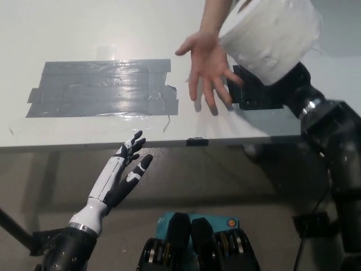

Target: A toilet paper roll is kept on the black spot on the desk infront of the robot and the robot inserts its right thumb into the hole in the centre to grab the roll. Then it passes the roll to a person.

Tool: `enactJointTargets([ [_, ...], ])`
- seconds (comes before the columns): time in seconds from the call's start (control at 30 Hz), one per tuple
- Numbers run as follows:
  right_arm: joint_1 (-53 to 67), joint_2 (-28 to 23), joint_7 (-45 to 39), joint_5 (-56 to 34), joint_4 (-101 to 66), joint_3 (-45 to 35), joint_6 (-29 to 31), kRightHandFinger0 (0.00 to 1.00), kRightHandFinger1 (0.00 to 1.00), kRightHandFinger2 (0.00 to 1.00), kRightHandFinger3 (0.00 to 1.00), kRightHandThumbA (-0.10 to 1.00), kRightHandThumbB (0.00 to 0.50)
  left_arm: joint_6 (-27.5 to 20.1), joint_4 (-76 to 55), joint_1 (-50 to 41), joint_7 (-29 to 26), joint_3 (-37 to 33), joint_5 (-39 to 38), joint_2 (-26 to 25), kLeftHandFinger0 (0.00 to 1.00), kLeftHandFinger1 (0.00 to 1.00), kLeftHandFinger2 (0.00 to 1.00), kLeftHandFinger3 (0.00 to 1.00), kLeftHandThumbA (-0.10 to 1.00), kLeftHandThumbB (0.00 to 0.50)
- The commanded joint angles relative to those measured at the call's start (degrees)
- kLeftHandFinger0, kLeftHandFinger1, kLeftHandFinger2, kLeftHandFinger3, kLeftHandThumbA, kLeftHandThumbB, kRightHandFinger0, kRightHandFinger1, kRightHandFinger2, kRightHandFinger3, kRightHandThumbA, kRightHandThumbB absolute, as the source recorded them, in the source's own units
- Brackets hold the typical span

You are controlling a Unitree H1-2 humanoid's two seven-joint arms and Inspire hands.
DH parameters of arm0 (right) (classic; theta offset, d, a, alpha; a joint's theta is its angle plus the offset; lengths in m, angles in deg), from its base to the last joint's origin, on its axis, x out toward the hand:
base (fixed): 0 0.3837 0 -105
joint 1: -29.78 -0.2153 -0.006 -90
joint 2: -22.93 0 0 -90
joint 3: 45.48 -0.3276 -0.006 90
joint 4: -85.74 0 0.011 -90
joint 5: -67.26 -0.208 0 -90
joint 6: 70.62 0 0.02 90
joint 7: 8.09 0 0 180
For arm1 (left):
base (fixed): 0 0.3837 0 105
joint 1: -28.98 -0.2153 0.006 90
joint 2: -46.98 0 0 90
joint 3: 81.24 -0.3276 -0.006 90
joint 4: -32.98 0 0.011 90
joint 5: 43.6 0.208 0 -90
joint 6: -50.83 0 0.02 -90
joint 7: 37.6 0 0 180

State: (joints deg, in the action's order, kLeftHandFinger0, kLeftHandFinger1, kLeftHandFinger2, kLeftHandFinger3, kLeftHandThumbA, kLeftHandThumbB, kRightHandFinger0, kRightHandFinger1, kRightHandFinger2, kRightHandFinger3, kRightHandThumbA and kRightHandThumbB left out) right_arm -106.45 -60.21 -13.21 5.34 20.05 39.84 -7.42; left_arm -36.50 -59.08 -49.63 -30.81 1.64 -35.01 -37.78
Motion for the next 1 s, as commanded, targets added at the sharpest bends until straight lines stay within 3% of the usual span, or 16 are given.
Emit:
enactJointTargets([
  [0.0,-9.4,-2.3,0.4,11.0,4.8,2.3,0.9,0.00,0.43,0.80,1.00,-0.10,0.142,-0.5,-2.1,0.8,1.1,-0.2,0.2,-0.8,1.00,1.00,1.00,1.00,0.80,0.000],
  [0.1,-13.0,-3.0,0.4,14.3,9.7,3.4,1.1,0.00,0.46,0.84,1.00,-0.10,0.129,-0.1,-2.4,1.1,1.1,-0.3,0.6,-0.9,1.00,1.00,1.00,1.00,0.78,0.004],
  [0.13,-14.7,-3.3,2.1,16.9,11.1,4.4,1.3,0.00,0.48,0.88,1.00,-0.10,0.155,-0.2,-2.2,1.3,1.0,-0.3,0.6,-0.9,1.00,1.00,1.00,1.00,0.77,0.001],
  [0.2,-16.6,-4.1,2.3,21.3,13.3,6.8,2.9,0.00,0.53,0.99,1.00,-0.10,0.147,-0.2,-2.1,1.6,1.1,-0.4,0.9,-1.1,1.00,1.00,1.00,1.00,0.74,0.000],
  [0.43,-22.5,-6.6,5.0,36.8,21.2,17.4,7.3,0.05,0.60,1.00,1.00,-0.10,0.171,0.9,-2.4,2.0,1.7,-0.7,0.5,-1.0,1.00,1.00,1.00,1.00,0.63,0.000],
  [0.67,-23.9,-8.2,4.1,46.6,24.1,26.4,11.3,0.26,0.74,1.00,0.93,-0.10,0.171,0.9,-2.2,2.6,1.9,-0.7,0.3,-1.2,1.00,1.00,1.00,1.00,0.56,0.006],
  [0.97,-24.1,-7.9,3.2,51.6,24.5,30.9,12.4,0.19,0.61,0.92,0.83,-0.10,0.210,1.5,-2.5,2.8,2.1,-1.2,0.8,-1.5,1.00,1.00,1.00,1.00,0.49,0.000],
])
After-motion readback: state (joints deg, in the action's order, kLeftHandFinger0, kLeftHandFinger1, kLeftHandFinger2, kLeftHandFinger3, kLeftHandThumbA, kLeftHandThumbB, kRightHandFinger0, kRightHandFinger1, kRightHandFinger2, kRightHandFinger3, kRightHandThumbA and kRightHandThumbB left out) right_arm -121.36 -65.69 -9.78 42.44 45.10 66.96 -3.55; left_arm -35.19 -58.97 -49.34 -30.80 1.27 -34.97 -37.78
